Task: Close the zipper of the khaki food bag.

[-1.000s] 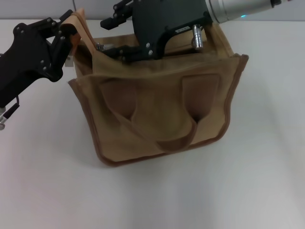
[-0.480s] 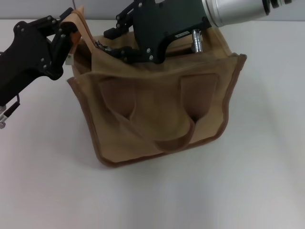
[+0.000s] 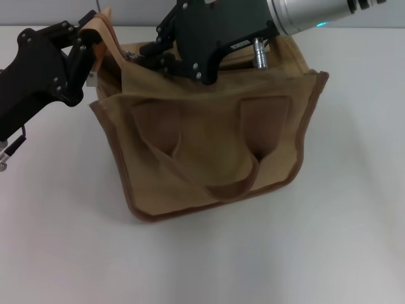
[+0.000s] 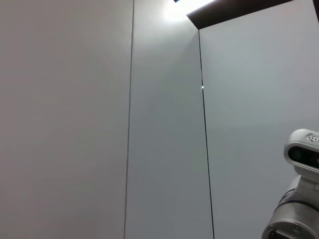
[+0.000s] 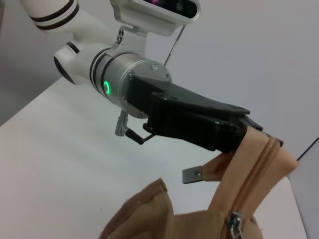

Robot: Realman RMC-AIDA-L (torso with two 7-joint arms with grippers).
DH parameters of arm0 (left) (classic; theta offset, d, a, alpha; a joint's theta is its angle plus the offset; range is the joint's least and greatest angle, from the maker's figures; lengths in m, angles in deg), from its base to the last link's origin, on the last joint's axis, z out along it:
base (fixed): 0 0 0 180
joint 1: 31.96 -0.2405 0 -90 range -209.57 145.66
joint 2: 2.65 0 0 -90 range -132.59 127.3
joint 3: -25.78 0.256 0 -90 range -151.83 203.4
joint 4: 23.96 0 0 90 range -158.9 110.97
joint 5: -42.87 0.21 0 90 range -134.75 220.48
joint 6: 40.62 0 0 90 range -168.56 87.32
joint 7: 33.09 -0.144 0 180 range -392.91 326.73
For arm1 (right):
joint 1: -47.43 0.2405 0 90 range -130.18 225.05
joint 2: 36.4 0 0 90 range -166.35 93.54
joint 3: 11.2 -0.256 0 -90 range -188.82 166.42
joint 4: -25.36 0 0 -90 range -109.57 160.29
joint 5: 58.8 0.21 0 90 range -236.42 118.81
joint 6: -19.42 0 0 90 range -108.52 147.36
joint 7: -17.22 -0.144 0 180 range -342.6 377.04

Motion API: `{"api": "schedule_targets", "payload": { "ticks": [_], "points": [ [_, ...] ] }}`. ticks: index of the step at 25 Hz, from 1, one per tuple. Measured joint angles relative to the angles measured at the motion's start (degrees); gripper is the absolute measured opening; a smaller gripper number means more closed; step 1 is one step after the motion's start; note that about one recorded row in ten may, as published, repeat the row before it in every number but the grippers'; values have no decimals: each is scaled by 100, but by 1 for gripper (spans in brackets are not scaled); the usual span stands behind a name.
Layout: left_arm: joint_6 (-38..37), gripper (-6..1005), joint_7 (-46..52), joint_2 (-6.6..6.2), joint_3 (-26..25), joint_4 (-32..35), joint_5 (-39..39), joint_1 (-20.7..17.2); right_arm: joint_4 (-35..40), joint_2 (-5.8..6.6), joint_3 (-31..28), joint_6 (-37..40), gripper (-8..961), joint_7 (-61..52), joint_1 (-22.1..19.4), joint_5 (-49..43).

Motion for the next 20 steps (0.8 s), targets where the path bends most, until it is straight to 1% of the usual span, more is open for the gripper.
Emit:
{"api": "schedule_targets", "payload": {
  "ticks": [9, 14, 17, 20],
  "points": [
    [-6, 91, 0, 4, 0, 0, 0, -26, 10, 5, -9, -11, 85, -107, 32, -12],
    [-25, 91, -1, 1, 0, -55, 0, -27, 86, 5, 5, -34, 27, -132, 11, -12],
    [-32, 92, -8, -3, 0, -64, 1, -23, 144, 3, 10, -35, 18, -134, -9, -12],
    [-41, 92, -9, -5, 5, -64, 2, -21, 159, 1, 16, -37, 86, -140, -11, -12]
  ]
}}
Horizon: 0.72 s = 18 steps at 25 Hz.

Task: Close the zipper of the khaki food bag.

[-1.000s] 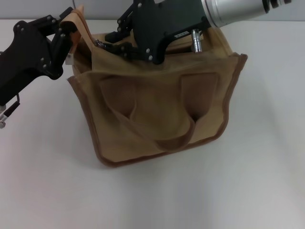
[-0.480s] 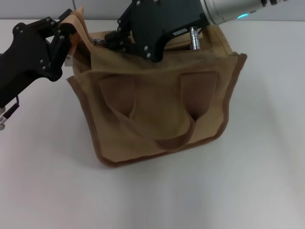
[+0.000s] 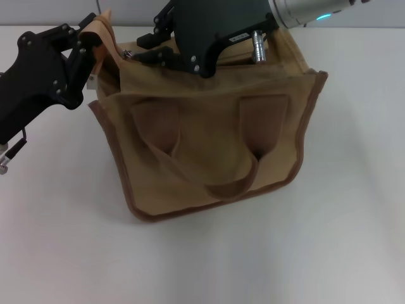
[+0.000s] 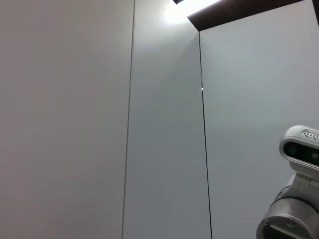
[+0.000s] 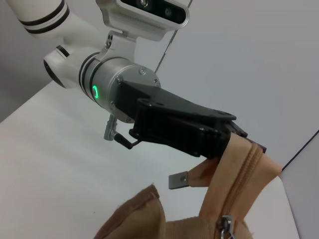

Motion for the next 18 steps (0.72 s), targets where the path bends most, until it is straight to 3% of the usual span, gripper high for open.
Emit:
{"api": "schedule_targets", "payload": {
  "ticks": [2, 18],
  "points": [
    [-12, 92, -4, 0, 4, 0, 1, 1, 1, -1, 12, 0, 131, 0, 0, 0],
    [-21, 94, -10, 0, 4, 2, 32, 32, 126, -5, 342, -182, 134, 248, 84, -78]
  ]
}}
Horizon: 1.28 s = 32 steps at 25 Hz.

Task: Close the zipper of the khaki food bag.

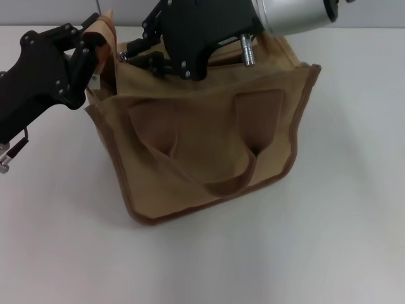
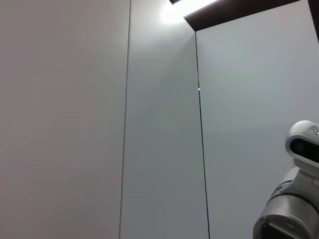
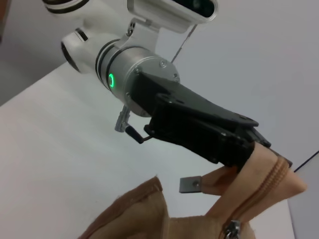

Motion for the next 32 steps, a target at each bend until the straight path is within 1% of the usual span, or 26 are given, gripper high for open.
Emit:
{"api": "schedule_targets", "payload": {
  "ticks": [9, 17, 22, 29, 32],
  "points": [
    [-11, 95, -17, 2, -11, 0, -32, -55, 174, -9, 10, -8, 135, 208, -124, 22],
    [-17, 96, 1, 9, 0, 0, -32, -58, 117, -8, 127, -78, 137, 208, 19, 6],
    [-48, 97, 3, 9, 0, 0, -32, -44, 98, -9, 289, -258, 136, 183, 15, 2],
    [-76, 98, 12, 9, -10, 0, -32, -40, 78, -9, 307, -288, 136, 112, 24, -6],
    [-78, 98, 14, 9, -11, 0, -32, -40, 77, -9, 309, -288, 91, 96, 36, -9]
  ]
}}
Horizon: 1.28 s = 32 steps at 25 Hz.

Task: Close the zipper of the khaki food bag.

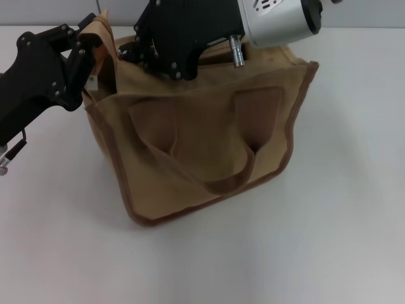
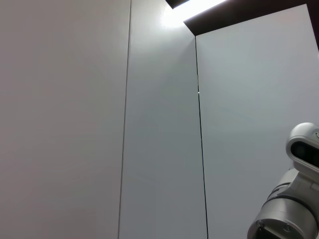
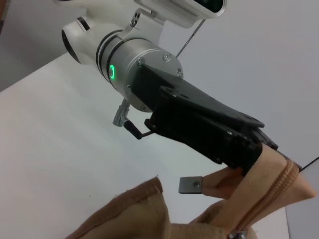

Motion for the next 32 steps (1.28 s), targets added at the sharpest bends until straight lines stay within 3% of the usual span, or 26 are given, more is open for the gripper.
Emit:
{"api": "schedule_targets", "payload": {
  "ticks": [7, 32],
  "points": [
    [8, 99, 4, -4, -33, 0, 0, -15, -11, 0, -17, 42, 4, -35, 8, 17],
    [71, 102, -13, -9, -61, 0, -5, -53, -62, 35, -295, 81, 4, -205, -30, 38]
  ]
}}
